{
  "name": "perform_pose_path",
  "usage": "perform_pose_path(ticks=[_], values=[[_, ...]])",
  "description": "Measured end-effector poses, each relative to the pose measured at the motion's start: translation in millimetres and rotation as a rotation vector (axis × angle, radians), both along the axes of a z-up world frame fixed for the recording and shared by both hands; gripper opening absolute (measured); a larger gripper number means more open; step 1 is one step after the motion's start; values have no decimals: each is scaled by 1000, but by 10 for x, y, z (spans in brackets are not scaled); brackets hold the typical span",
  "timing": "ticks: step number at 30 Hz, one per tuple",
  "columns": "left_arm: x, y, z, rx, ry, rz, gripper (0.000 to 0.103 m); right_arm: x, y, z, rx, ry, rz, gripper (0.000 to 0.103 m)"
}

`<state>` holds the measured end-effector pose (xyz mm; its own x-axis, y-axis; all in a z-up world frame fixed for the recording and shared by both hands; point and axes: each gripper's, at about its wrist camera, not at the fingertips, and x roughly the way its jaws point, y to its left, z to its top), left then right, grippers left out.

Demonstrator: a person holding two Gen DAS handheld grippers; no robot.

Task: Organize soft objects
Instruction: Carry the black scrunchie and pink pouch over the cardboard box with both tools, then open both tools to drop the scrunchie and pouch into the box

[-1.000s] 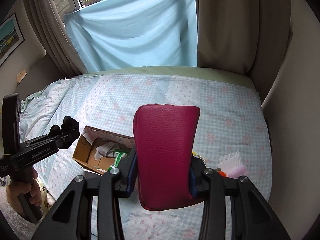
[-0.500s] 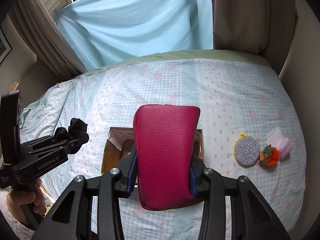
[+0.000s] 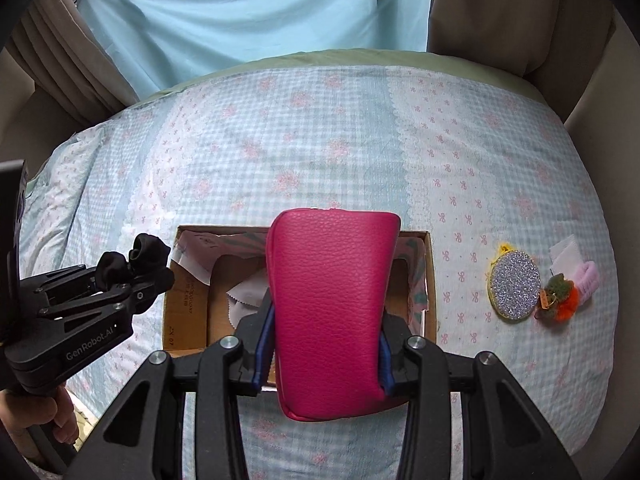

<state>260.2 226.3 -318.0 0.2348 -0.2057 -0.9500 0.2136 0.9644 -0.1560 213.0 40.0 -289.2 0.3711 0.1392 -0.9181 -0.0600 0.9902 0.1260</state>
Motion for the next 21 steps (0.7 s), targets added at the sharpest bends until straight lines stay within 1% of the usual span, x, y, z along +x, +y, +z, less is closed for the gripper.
perform_pose_path(ticks=[3, 6, 9, 12, 15, 16, 17, 18, 19, 20, 21], values=[[77, -80, -284, 30, 42, -29, 21, 118, -41, -269, -18, 45, 2, 38], [131, -186, -594, 57, 105, -55, 21, 225, -86, -525, -23, 89, 3, 38], [127, -379, -857, 73, 153, -117, 21, 313, -119, -755, -14, 142, -4, 38], [114, -517, -1049, 102, 179, -161, 21, 389, -140, -947, -11, 193, -22, 38], [127, -526, -1177, 109, 219, -156, 21, 455, -160, -1071, -1, 236, -48, 39], [129, -528, -1202, 108, 230, -163, 21, 473, -167, -1099, 2, 242, -61, 41], [129, -533, -1220, 107, 236, -175, 29, 491, -171, -1128, 7, 252, -70, 42], [123, -544, -1225, 108, 239, -191, 54, 504, -179, -1153, 19, 263, -77, 46], [111, -553, -1209, 118, 226, -205, 73, 517, -190, -1170, 39, 267, -86, 57], [99, -562, -1179, 137, 201, -218, 102, 521, -201, -1172, 54, 260, -97, 68], [86, -568, -1146, 151, 172, -229, 103, 523, -207, -1170, 63, 250, -107, 98]])
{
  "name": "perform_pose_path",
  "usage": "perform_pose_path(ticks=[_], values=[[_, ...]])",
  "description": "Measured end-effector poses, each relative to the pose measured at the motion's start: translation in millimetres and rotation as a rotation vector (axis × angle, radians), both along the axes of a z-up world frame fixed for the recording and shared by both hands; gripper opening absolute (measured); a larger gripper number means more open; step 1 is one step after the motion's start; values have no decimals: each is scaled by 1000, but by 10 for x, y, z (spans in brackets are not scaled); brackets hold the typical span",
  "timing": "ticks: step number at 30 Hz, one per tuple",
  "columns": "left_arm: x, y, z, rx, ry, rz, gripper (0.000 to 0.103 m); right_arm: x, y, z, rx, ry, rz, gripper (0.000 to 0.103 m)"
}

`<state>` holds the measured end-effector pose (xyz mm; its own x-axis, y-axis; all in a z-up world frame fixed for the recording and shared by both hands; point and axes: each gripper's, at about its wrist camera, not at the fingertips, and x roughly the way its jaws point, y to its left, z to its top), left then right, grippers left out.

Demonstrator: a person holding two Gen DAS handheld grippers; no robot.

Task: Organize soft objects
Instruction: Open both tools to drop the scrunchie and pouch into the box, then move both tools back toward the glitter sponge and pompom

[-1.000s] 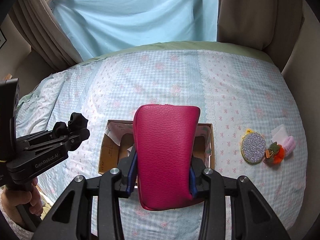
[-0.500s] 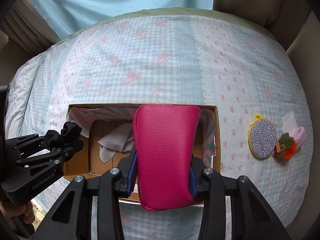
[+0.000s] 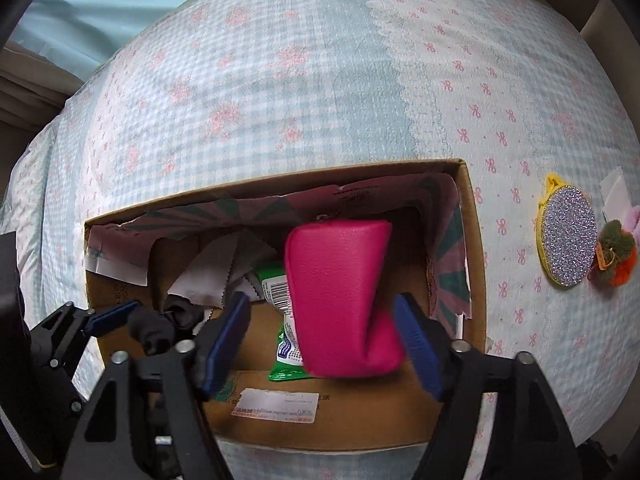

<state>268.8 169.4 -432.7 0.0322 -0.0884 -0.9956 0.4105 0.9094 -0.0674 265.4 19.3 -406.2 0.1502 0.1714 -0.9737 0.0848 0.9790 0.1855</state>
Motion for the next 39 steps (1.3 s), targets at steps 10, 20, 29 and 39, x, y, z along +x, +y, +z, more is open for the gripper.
perform_pose_path(ticks=[10, 20, 29, 39], values=[[-2, 94, 39, 8, 11, 23, 103, 12, 112, -16, 0, -20, 40, 103], [-26, 201, 295, 3, -28, 46, 103, -72, 152, 190, -4, -60, 59, 103], [-360, 410, 1005, -59, -138, 120, 103, -408, 206, 990, 10, -204, 87, 103], [-1060, 499, 2010, -129, -273, 184, 103, -1205, 77, 2056, -40, -385, 78, 103]])
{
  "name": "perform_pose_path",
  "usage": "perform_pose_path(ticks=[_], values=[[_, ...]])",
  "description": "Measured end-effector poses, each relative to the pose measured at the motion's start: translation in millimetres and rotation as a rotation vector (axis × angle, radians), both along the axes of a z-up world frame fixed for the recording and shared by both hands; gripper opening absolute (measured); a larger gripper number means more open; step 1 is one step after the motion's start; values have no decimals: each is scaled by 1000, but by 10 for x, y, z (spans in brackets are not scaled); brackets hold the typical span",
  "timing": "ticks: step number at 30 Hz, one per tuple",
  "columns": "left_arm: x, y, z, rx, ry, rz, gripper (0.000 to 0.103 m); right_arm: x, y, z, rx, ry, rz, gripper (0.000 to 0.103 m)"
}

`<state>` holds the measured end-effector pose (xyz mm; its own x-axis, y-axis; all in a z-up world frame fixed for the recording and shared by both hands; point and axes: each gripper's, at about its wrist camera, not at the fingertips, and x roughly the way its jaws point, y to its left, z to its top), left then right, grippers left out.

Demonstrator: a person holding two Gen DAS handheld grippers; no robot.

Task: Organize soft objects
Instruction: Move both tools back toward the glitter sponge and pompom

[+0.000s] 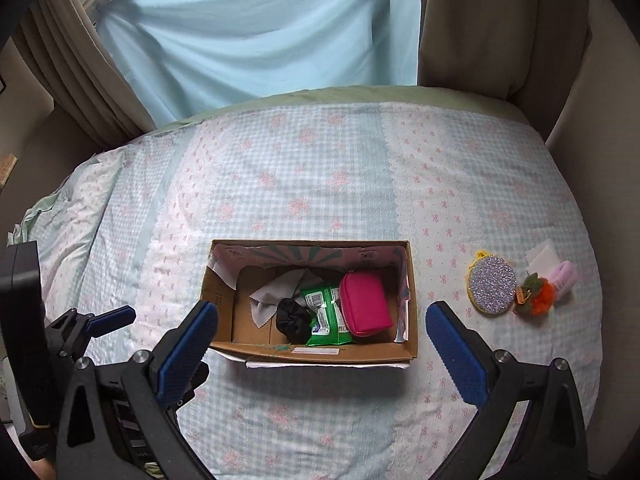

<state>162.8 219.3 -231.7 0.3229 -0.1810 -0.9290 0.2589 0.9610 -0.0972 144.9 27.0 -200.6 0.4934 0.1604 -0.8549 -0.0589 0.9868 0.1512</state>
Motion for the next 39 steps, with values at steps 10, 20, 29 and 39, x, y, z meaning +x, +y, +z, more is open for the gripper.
perform_pose_path(ticks=[10, 20, 29, 39], values=[[-490, -322, 618, -41, -148, 5, 103, -786, -688, 495, -119, -117, -101, 103], [-692, -1416, 833, -96, -204, 4, 103, -1075, -2012, 568, -133, -173, -167, 103], [-635, -2653, 661, -160, -175, 112, 103, -789, -3189, 399, -162, -187, -26, 103], [-456, -3571, 307, -131, -145, 76, 103, -345, -3905, 119, -119, -174, 27, 103]])
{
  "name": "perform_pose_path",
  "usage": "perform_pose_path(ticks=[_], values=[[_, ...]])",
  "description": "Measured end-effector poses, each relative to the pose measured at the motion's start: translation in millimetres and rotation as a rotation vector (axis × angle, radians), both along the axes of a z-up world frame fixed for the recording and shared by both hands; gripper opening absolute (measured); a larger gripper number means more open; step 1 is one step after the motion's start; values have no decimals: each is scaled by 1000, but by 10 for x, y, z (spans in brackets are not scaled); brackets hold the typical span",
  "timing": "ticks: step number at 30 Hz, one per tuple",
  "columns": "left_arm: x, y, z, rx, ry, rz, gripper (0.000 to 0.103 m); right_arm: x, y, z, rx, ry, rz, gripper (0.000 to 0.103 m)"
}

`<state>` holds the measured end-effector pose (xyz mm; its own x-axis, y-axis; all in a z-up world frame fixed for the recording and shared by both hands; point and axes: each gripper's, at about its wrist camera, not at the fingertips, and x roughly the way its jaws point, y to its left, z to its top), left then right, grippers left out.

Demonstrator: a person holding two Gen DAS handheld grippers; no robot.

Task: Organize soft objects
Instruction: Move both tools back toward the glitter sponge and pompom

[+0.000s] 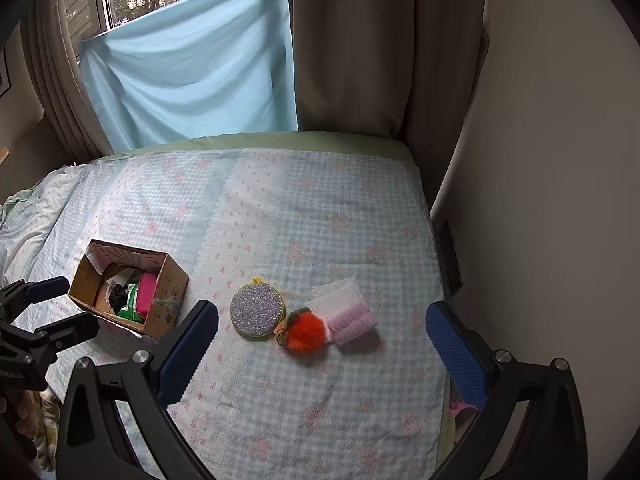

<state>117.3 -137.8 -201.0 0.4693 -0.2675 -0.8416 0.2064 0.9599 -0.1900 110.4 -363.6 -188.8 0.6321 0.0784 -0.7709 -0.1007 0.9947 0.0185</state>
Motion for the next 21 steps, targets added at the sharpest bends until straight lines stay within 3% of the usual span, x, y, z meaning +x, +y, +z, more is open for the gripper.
perform_pose_path(ticks=[7, 21], values=[[231, -595, -606, 9, 5, -94, 103, 297, -291, -489, 7, 25, 29, 103], [729, -1401, -2270, 115, -41, -291, 101, 859, -513, -2014, 12, 97, 135, 103]])
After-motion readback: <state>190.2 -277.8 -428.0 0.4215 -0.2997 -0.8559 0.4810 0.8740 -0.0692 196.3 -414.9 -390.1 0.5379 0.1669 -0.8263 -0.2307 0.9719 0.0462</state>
